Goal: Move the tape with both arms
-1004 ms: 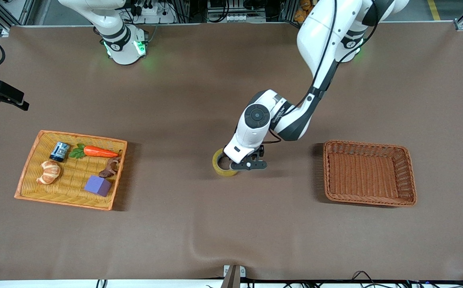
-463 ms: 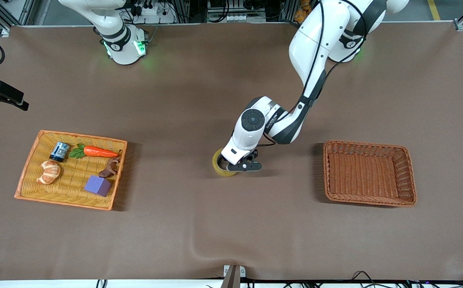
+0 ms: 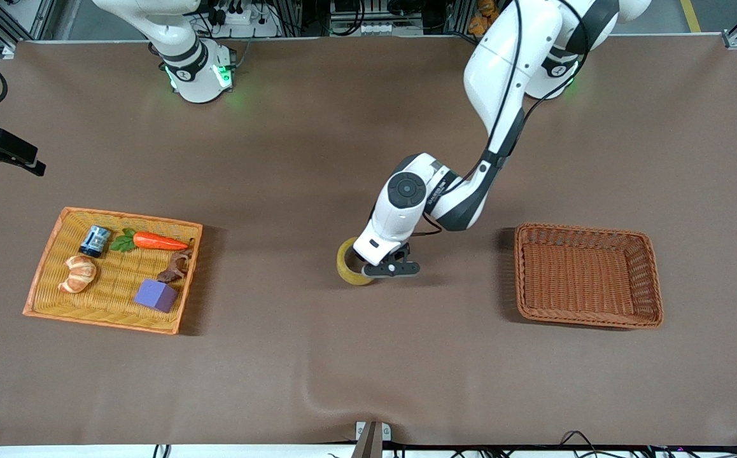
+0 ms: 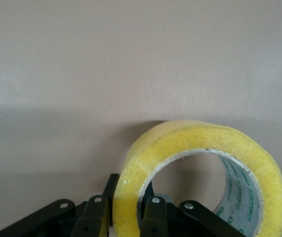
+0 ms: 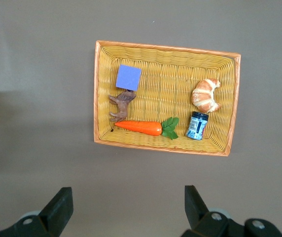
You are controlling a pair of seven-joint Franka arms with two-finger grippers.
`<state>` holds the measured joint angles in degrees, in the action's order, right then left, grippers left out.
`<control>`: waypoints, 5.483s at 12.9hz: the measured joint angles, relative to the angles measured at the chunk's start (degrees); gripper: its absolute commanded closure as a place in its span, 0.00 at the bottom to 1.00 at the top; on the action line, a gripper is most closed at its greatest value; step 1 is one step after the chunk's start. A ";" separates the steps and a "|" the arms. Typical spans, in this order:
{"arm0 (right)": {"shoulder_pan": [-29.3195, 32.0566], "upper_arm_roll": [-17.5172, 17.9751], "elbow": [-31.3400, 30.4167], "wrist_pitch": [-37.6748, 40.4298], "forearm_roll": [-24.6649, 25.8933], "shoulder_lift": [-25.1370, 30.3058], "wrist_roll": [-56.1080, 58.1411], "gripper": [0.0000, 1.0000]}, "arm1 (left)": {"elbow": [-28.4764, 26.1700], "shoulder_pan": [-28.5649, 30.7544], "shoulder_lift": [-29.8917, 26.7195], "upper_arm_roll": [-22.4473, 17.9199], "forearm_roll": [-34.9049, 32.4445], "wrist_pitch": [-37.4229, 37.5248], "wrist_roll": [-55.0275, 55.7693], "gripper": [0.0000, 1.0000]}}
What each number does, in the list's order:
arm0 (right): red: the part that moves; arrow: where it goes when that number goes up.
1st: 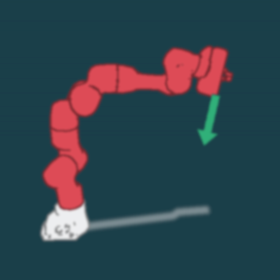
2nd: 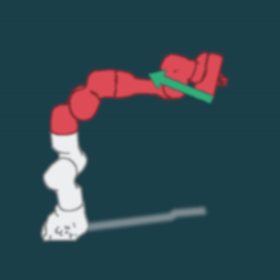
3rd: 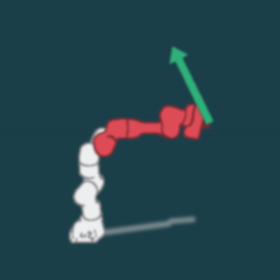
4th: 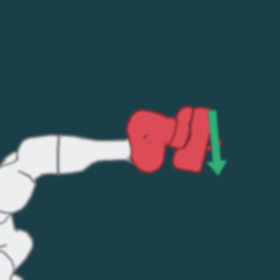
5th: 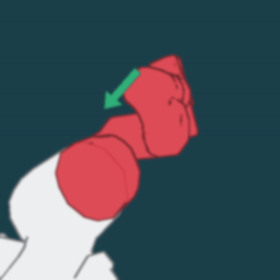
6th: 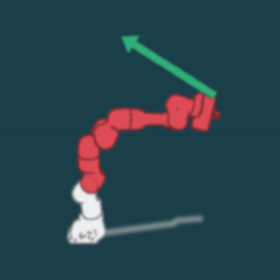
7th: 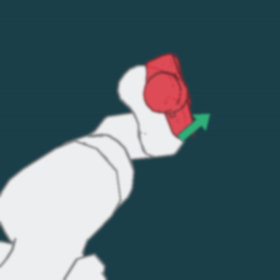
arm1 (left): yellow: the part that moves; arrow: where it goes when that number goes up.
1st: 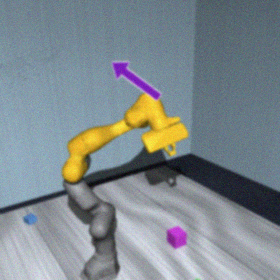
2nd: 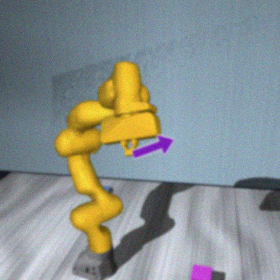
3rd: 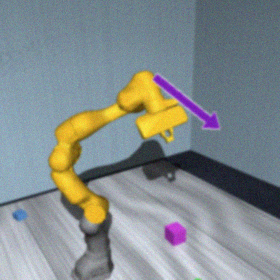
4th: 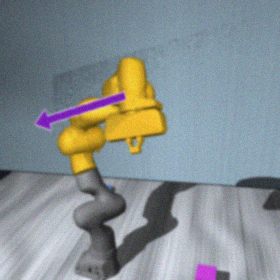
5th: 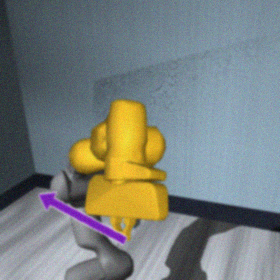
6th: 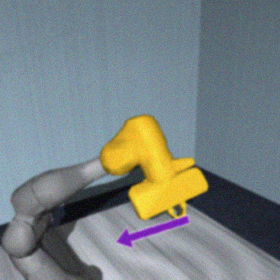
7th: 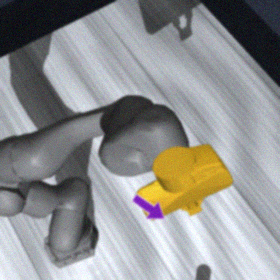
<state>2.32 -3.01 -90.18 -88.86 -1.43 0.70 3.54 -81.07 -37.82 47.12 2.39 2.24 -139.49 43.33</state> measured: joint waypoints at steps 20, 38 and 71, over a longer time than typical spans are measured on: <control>0.06 -0.03 0.01 -0.13 0.05 0.11 0.00 0.00 | -23.45 40.35 -17.87 -0.41 -0.51 9.69 -57.55 0.27; 0.07 0.00 0.01 -0.57 0.07 0.13 -0.03 0.00 | -1.51 40.21 -39.68 0.21 -3.32 48.40 -51.83 0.00; 1.03 -0.25 0.55 -0.93 0.14 -0.04 -0.08 0.00 | -4.90 37.98 -45.98 -1.32 -3.32 53.97 -47.78 0.00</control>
<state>3.35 -3.26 -89.63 -89.78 -1.29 0.66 3.46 -85.97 0.17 1.15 1.07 -1.08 -85.52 -4.45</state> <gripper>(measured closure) 0.000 0.000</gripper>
